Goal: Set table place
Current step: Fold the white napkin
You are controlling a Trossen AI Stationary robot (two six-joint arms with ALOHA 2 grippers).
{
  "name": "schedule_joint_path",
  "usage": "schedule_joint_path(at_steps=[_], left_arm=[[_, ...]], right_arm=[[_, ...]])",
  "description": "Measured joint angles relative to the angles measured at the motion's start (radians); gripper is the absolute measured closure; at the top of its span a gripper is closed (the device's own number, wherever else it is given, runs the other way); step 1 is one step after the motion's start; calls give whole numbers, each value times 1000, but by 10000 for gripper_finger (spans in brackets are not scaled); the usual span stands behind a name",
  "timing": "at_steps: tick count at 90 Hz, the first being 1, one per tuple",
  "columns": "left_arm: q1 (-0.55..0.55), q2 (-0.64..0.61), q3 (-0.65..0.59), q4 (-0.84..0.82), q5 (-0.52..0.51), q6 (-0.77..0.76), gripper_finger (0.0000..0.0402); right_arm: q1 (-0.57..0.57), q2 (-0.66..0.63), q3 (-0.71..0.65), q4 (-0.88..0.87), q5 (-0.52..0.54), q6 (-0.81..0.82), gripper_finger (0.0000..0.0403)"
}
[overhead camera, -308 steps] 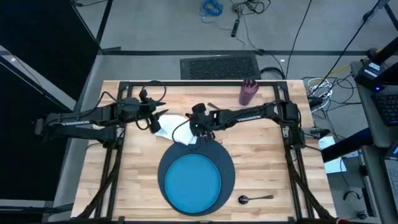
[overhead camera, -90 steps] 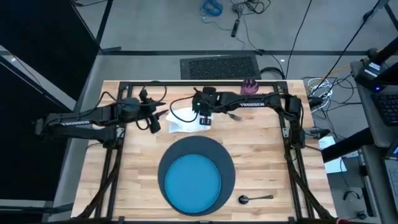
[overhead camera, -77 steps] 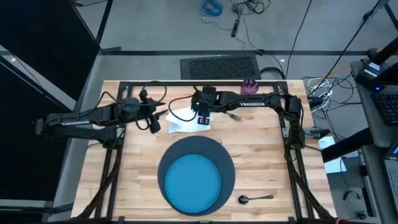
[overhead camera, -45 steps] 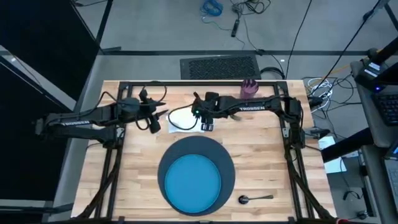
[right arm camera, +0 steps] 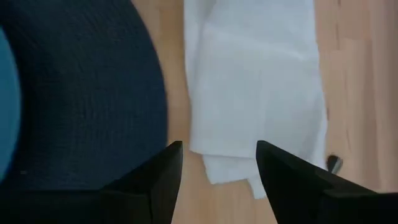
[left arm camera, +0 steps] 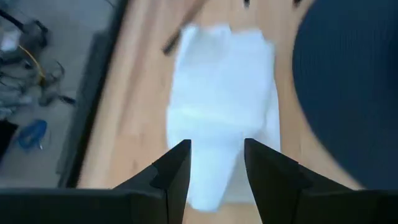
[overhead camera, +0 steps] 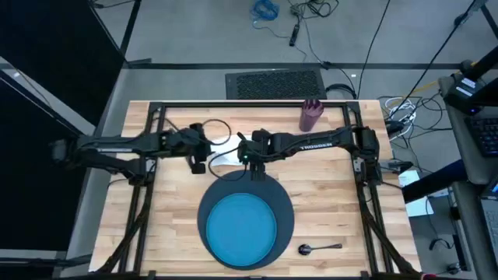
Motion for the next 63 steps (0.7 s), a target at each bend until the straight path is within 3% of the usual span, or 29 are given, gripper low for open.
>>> schedule_joint_path(at_steps=[26,63], left_arm=[[0,49,0,-13,14,20,267],[0,50,0,-44,-7,-54,267]], right_arm=[[-4,0,-1,-9,-47,-70,213],[-60,3,-155,197,-187,-146,213]])
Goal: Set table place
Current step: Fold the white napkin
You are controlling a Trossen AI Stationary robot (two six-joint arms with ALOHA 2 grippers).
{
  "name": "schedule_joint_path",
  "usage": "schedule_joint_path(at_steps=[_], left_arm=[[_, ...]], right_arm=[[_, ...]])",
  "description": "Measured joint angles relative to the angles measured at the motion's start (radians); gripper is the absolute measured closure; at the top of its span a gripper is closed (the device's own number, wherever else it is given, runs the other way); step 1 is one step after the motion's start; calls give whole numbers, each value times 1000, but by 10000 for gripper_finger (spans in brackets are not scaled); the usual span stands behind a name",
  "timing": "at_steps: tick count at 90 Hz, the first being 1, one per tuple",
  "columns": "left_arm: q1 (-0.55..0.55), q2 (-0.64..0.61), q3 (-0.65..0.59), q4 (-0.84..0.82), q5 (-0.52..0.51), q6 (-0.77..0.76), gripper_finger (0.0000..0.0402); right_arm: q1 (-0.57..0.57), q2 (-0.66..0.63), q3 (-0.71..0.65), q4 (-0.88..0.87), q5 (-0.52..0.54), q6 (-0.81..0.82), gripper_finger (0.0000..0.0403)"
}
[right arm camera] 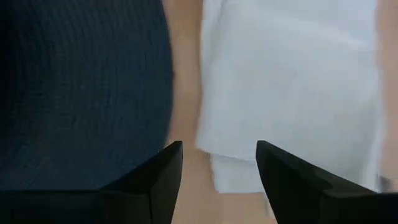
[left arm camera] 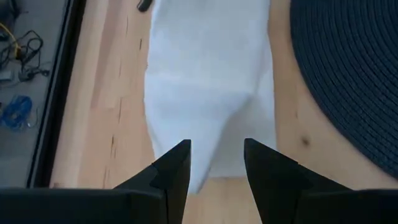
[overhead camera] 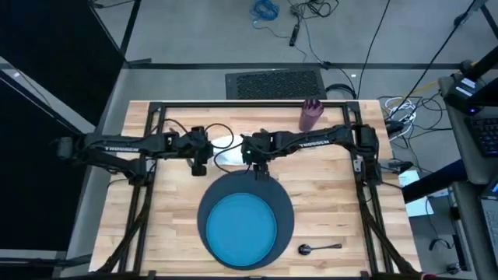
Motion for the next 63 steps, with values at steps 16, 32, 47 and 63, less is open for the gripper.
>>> schedule_joint_path(at_steps=[16,32,47,63], left_arm=[[0,20,0,0,-2,-44,267],[0,90,0,4,-2,-42,267],[0,157,0,12,-74,-36,267],[0,189,0,59,-131,-34,267]], right_arm=[[0,-1,-23,73,-26,5,213],[-11,-1,-64,128,-26,23,213],[-24,-1,-81,163,-25,33,213],[-37,-2,-103,173,-27,47,213]])
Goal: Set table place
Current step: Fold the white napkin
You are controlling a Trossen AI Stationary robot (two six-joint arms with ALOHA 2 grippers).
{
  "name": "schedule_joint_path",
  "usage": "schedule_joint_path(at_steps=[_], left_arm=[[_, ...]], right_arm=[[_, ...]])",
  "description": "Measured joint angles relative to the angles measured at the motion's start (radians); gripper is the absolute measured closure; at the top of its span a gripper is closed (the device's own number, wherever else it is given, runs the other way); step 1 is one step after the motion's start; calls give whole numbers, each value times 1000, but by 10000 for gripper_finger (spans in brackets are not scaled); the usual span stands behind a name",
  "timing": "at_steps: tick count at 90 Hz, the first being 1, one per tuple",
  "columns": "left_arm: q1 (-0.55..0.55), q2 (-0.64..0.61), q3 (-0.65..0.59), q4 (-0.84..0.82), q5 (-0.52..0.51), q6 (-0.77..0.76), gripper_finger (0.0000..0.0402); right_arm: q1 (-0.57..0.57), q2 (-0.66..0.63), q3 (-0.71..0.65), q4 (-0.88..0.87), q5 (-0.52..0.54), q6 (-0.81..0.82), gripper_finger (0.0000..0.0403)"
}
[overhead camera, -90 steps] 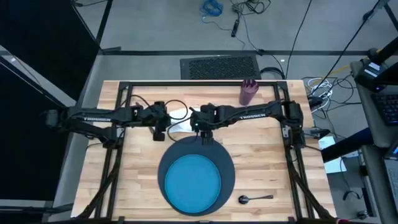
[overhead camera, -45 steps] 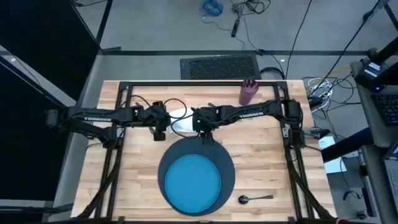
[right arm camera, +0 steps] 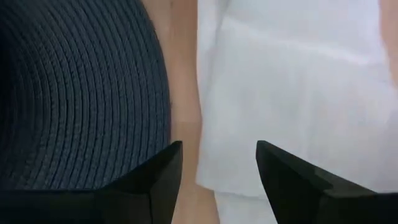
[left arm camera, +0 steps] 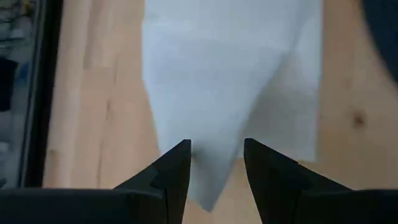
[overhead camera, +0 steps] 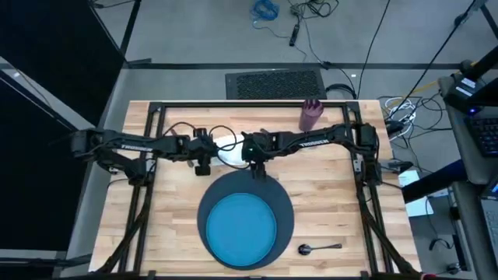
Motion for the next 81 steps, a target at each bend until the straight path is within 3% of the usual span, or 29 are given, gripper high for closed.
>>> schedule_joint_path(at_steps=[81], left_arm=[[0,2,0,35,4,44,267]], right_arm=[[-11,8,-57,48,-6,47,220]])
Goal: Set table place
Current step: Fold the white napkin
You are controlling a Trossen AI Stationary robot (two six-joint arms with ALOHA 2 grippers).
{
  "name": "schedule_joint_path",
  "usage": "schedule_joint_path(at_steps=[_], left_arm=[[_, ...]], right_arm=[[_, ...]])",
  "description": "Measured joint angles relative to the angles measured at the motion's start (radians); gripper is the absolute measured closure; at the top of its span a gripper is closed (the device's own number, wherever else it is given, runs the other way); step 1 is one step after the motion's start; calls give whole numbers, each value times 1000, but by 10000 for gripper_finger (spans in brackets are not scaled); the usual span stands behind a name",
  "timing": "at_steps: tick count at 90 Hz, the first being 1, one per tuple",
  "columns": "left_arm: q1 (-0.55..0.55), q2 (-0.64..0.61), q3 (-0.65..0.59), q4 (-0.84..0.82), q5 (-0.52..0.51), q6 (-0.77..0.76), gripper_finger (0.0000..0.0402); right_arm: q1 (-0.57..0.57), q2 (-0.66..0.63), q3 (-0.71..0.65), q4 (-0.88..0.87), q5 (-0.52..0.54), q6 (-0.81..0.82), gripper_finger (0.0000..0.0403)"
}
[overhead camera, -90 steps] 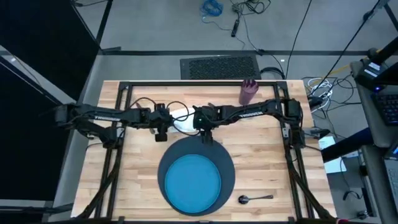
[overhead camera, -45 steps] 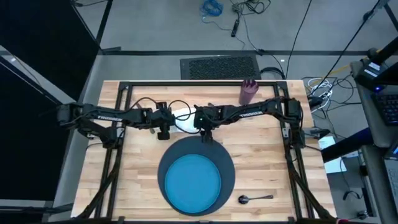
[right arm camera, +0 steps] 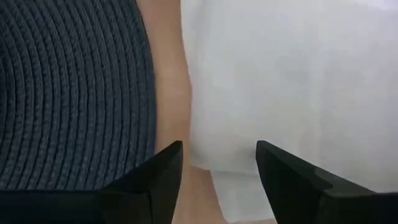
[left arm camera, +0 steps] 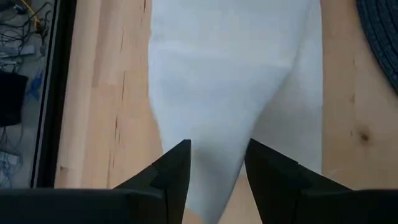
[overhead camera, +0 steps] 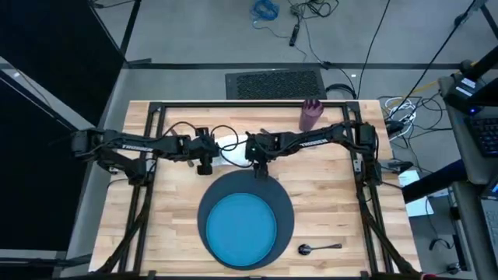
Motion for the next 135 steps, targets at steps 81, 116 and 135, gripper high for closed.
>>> schedule_joint_path(at_steps=[81,116,135], left_arm=[[0,0,0,1,1,-27,267],[0,0,0,0,1,-27,267],[0,0,0,0,1,-29,267]], right_arm=[[5,29,0,28,13,37,374],[5,2,0,25,13,31,376],[5,1,0,7,10,45,378]])
